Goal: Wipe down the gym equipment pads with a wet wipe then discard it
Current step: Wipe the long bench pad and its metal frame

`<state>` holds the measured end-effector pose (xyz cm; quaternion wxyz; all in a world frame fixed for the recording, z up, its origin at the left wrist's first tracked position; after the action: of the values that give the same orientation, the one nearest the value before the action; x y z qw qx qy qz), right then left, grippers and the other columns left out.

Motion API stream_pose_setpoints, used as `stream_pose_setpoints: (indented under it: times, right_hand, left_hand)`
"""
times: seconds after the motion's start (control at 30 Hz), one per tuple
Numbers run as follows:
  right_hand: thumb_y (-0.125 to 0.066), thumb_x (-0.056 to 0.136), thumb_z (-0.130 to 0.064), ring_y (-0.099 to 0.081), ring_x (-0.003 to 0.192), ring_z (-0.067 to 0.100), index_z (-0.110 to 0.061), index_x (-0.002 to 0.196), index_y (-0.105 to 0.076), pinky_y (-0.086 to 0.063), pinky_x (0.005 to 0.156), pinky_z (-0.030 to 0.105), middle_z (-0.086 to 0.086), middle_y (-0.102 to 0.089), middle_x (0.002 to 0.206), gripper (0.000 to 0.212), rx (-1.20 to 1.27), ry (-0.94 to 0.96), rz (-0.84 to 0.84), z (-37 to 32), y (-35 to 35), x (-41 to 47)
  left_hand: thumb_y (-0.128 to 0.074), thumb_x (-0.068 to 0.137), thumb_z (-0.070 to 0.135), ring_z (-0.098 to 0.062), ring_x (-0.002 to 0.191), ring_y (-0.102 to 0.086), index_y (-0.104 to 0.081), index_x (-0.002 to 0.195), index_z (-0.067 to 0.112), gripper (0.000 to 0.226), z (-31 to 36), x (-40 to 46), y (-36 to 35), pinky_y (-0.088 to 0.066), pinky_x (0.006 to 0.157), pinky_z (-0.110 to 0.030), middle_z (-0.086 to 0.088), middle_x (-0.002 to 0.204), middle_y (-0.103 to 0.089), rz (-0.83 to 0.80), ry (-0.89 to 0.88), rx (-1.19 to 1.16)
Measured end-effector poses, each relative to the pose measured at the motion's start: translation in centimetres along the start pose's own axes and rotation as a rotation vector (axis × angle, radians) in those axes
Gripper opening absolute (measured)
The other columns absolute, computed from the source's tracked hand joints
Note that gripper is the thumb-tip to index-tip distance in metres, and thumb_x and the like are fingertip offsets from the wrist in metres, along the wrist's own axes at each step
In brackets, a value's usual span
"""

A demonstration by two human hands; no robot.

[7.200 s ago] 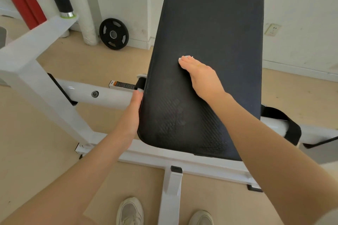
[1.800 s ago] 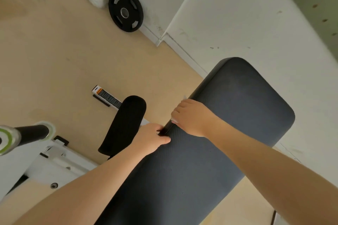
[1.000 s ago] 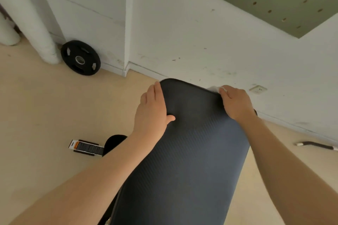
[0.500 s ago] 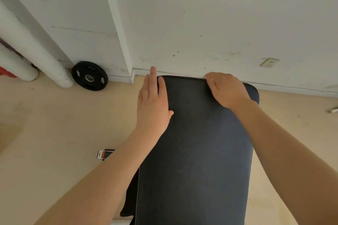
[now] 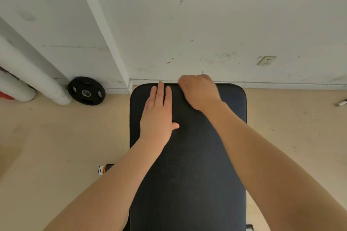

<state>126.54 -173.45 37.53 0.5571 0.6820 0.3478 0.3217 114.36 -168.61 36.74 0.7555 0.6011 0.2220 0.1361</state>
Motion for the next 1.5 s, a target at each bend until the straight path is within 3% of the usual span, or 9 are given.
stream_pose_setpoints:
  times: [0.2, 0.4, 0.53, 0.67, 0.8, 0.97, 1.1, 1.27, 1.5]
  right_hand:
    - [-0.032, 0.098, -0.014, -0.056, 0.099, 0.033, -0.007, 0.106, -0.06, -0.041, 0.084, 0.034, 0.014, -0.064, 0.108, 0.03, 0.239, -0.321, 0.164, 8.8, 0.5, -4.7]
    - [-0.03, 0.102, -0.023, -0.048, 0.075, 0.008, -0.014, 0.103, -0.061, -0.032, 0.065, 0.019, -0.007, -0.056, 0.083, 0.032, 0.659, -0.639, 0.286, 11.5, -0.4, -8.6]
    - [-0.03, 0.1, -0.018, -0.035, 0.055, 0.012, -0.013, 0.065, -0.04, -0.022, 0.049, 0.028, 0.0, -0.038, 0.057, 0.037, 0.693, -0.745, 0.203, 11.7, -3.6, -13.7]
    - [-0.033, 0.1, -0.024, -0.042, 0.066, 0.015, -0.001, 0.082, -0.057, -0.031, 0.062, 0.029, 0.008, -0.049, 0.069, 0.038, 0.982, -0.907, 0.111, 9.9, -8.3, -21.7]
    - [-0.034, 0.099, -0.027, -0.037, 0.068, 0.018, -0.017, 0.06, -0.043, -0.027, 0.06, 0.029, -0.001, -0.04, 0.062, 0.041, 1.094, -1.085, -0.023, 8.0, -9.9, -26.5]
    - [-0.03, 0.1, -0.031, -0.043, 0.06, 0.007, -0.029, 0.066, -0.052, -0.033, 0.058, 0.025, -0.01, -0.049, 0.061, 0.04, 1.102, -0.959, 0.159, 8.7, -6.8, -21.2]
    - [-0.026, 0.101, -0.03, -0.054, 0.109, 0.006, -0.029, 0.128, -0.054, -0.042, 0.092, 0.023, -0.009, -0.061, 0.121, 0.039, 1.16, -0.826, 0.146, 8.9, -8.4, -21.8]
    - [-0.029, 0.101, -0.031, -0.042, 0.058, 0.006, -0.027, 0.064, -0.047, -0.031, 0.053, 0.018, -0.005, -0.044, 0.06, 0.041, 1.06, -0.89, -0.044, 7.7, -12.0, -31.3]
    - [-0.028, 0.099, -0.037, -0.052, 0.078, 0.013, -0.029, 0.08, -0.061, -0.041, 0.072, 0.028, -0.008, -0.057, 0.074, 0.039, 1.255, -1.132, -0.119, 5.3, -15.7, -37.2]
  left_hand:
    - [-0.068, 0.078, 0.014, -0.035, 0.142, -0.011, -0.016, 0.147, 0.009, 0.087, 3.4, -1.5, -0.3, -0.01, 0.112, -0.039, -0.016, 0.156, -0.006, 0.198, -0.275, 0.16]
    - [-0.053, 0.086, 0.051, -0.027, 0.143, 0.013, 0.013, 0.146, 0.01, 0.099, 5.9, -3.4, -3.8, 0.01, 0.109, -0.034, -0.01, 0.153, 0.023, -0.055, -0.376, 0.259]
    - [-0.061, 0.078, 0.055, -0.031, 0.143, 0.01, 0.018, 0.144, 0.008, 0.113, 7.3, -4.8, -5.1, 0.006, 0.113, -0.037, -0.015, 0.152, 0.024, -0.125, -0.39, 0.294]
    - [-0.066, 0.072, 0.059, -0.035, 0.141, 0.013, 0.023, 0.142, 0.008, 0.124, 9.0, -7.4, -7.9, 0.014, 0.108, -0.042, -0.016, 0.151, 0.024, -0.205, -0.562, 0.441]
    - [-0.064, 0.073, 0.059, -0.033, 0.141, 0.017, 0.025, 0.14, 0.004, 0.124, 10.0, -9.8, -10.3, 0.015, 0.108, -0.041, -0.016, 0.151, 0.026, -0.232, -0.56, 0.451]
    - [-0.065, 0.07, 0.059, -0.033, 0.141, 0.015, 0.026, 0.139, 0.002, 0.127, 11.2, -10.6, -11.8, 0.012, 0.11, -0.042, -0.017, 0.151, 0.024, -0.201, -0.463, 0.468]
    - [-0.07, 0.068, 0.055, -0.032, 0.142, 0.012, 0.025, 0.139, 0.002, 0.13, 11.9, -10.9, -12.2, 0.008, 0.112, -0.042, -0.016, 0.153, 0.02, -0.165, -0.393, 0.51]
    - [-0.069, 0.069, 0.055, -0.032, 0.142, 0.013, 0.03, 0.136, 0.003, 0.131, 11.8, -11.0, -12.5, 0.01, 0.11, -0.04, -0.015, 0.153, 0.021, -0.177, -0.38, 0.531]
    - [-0.072, 0.066, 0.055, -0.032, 0.143, 0.011, 0.026, 0.139, 0.004, 0.132, 12.6, -11.3, -12.8, 0.002, 0.114, -0.041, -0.014, 0.153, 0.02, -0.151, -0.306, 0.58]
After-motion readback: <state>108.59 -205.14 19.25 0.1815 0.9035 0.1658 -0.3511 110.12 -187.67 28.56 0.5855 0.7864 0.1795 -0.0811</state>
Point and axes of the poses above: each hand's wrist, its own x-axis towards the middle knuckle, its own y-axis out of the back of the hand, z = x × y, the point moved 3 cm from there along x, towards the middle knuckle
